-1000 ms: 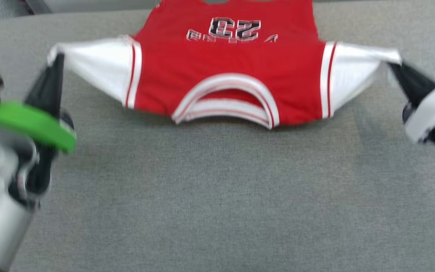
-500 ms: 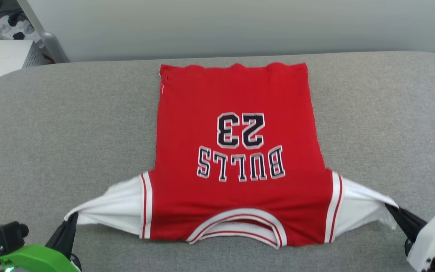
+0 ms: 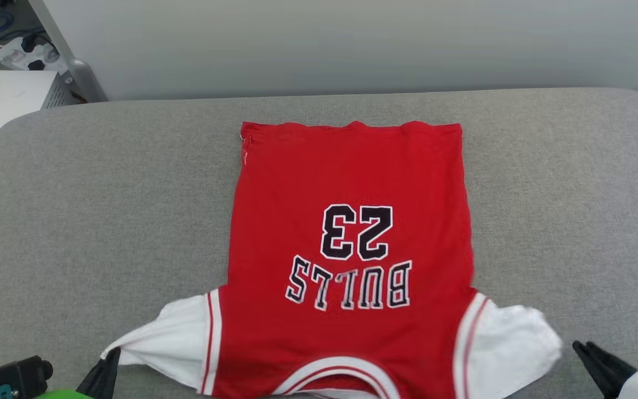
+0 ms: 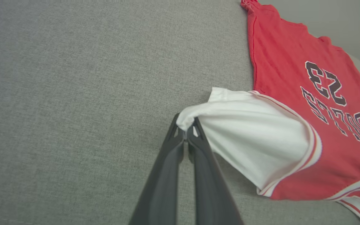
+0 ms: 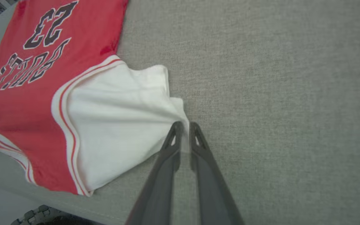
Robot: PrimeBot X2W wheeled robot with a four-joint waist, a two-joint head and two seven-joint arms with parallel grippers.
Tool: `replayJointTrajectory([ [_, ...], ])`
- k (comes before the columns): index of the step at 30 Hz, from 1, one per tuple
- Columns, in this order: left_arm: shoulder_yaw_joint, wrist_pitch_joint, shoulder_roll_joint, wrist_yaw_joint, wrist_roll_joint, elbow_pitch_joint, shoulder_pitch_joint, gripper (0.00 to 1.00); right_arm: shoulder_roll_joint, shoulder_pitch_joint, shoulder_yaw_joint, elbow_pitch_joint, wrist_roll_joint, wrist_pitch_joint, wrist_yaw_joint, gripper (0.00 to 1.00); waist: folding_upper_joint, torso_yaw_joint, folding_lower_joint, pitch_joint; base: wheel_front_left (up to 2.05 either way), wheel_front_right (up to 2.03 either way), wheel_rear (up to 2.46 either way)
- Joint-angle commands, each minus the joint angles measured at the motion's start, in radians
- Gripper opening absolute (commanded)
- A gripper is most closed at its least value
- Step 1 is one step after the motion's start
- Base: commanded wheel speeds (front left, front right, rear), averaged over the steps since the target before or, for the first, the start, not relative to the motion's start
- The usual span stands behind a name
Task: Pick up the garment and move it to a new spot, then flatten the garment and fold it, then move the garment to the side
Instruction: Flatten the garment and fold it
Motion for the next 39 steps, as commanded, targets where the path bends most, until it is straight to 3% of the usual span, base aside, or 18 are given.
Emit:
replayJointTrajectory([
  [1, 0.005, -0.009, -0.004, 0.01, 0.012, -0.003, -0.024, 0.0, 0.009, -0.003, -0.036, -0.025, -0.015, 0.007, -0.002, 1.0, 0.0, 0.0, 0.0001, 0.004, 0.0, 0.0, 0.0],
  [9, 0.011, -0.013, -0.039, 0.027, 0.08, -0.075, -0.086, 0.0, 0.051, -0.157, -0.271, -0.231, -0.123, 0.079, -0.002, 1.0, 0.0, 0.024, 0.0001, 0.055, 0.0, 0.0, 0.0],
  [15, 0.013, -0.014, -0.07, 0.042, 0.15, -0.139, -0.163, 0.0, 0.064, -0.457, -0.335, -0.273, -0.21, 0.286, -0.002, 1.0, 0.0, 0.086, 0.0001, 0.153, 0.0, 0.0, 0.0],
  [21, 0.009, -0.015, -0.14, 0.037, 0.223, -0.177, -0.244, 0.0, 0.045, -0.801, -0.237, -0.125, -0.295, 0.617, -0.002, 1.0, 0.0, 0.154, 0.0001, 0.276, 0.0, 0.0, 0.0],
  [28, 0.054, -0.015, -0.254, 0.008, 0.323, -0.194, -0.306, 0.0, 0.087, -1.086, -0.174, 0.119, -0.335, 0.976, -0.002, 1.0, 0.0, 0.226, 0.0001, 0.397, 0.0, 0.0, 0.0],
  [36, 0.1, -0.016, -0.362, -0.05, 0.406, -0.18, -0.345, 0.0, 0.112, -1.211, -0.141, 0.241, -0.432, 1.138, -0.002, 1.0, 0.0, 0.282, 0.0001, 0.506, 0.0, 0.0, 0.0],
  [37, 0.125, -0.016, -0.407, -0.084, 0.435, -0.161, -0.359, 0.0, 0.112, -1.194, -0.119, 0.272, -0.459, 1.153, -0.002, 1.0, 0.0, 0.295, 0.0001, 0.542, 0.0, 0.0, 0.0],
  [39, 0.137, -0.016, -0.427, -0.101, 0.449, -0.148, -0.365, 0.0, 0.109, -1.167, -0.1, 0.28, -0.46, 1.157, -0.002, 1.0, 0.0, 0.299, 0.0001, 0.552, 0.0, 0.0, 0.0],
])
